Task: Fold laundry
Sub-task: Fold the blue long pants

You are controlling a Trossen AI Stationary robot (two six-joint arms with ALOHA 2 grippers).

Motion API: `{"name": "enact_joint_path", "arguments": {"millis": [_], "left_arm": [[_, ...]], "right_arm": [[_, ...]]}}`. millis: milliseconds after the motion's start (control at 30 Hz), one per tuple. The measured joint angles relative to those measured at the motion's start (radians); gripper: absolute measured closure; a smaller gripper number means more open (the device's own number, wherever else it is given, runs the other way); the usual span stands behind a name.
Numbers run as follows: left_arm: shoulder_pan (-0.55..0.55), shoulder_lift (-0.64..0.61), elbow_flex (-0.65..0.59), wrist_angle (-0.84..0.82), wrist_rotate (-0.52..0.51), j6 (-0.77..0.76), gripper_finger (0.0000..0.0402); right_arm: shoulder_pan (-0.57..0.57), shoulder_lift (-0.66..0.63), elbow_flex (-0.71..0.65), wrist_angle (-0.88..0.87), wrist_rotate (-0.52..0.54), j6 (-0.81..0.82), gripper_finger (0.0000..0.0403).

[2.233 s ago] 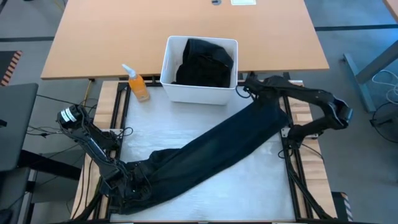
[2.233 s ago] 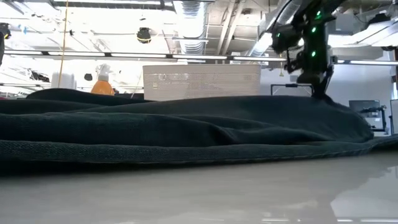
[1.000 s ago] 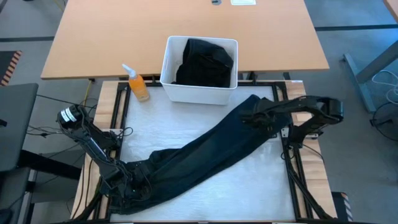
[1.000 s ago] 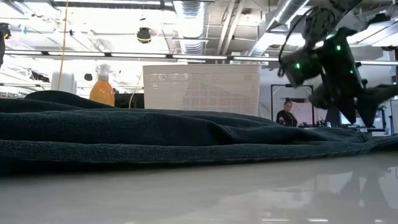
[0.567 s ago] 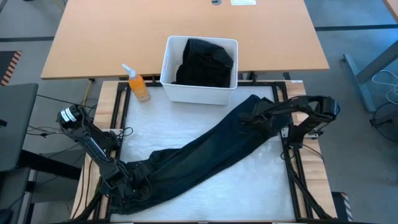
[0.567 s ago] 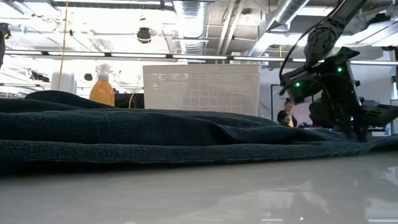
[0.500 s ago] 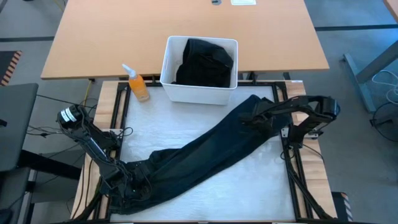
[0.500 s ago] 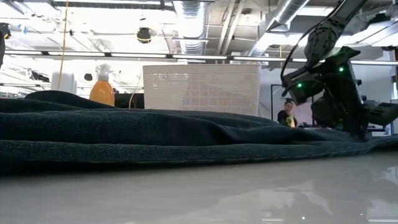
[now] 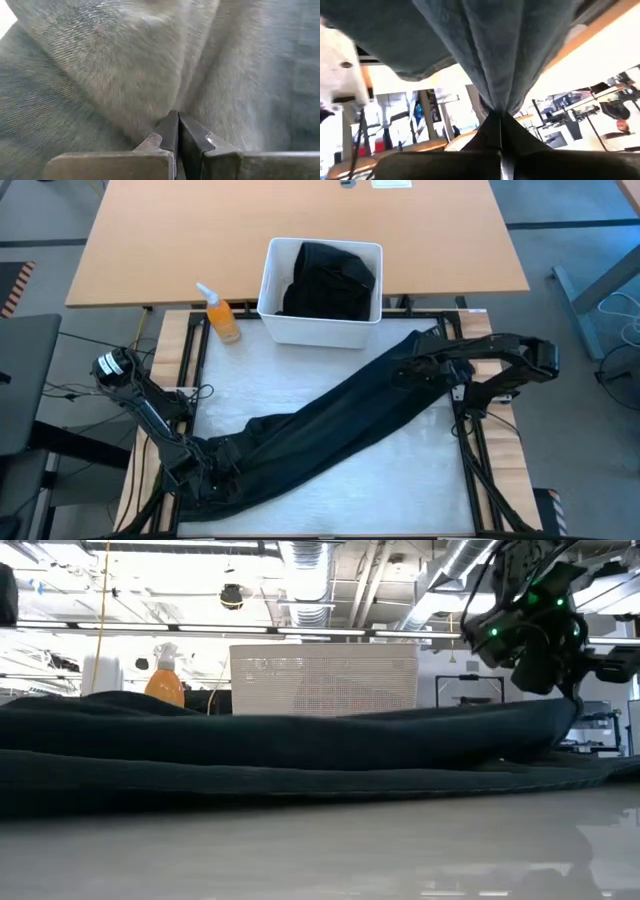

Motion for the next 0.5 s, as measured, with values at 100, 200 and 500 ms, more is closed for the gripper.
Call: {"name": "enact_joint_path", "arguments": {"millis": [100,200,500], "left_arm": [[0.001,-0.024,0.052,-0.021,-0.072,0.096,0.0402],[0.013,-0.045,0.103,-0.106,-0.125,0.143,0.0402],[0.068,-0.044,0.150,-0.258,-0.147,0.153,0.0401]], "right_arm": [[0.024,-0.043,0.008,-0.008,0.059,-0.015,0.0394],[0.049,-0.082,0.010,-0.004,0.152,-0.031,0.0394],[-0.044,-0.209,0.010,-0.002,0.080,-0.355,0.0394]]}}
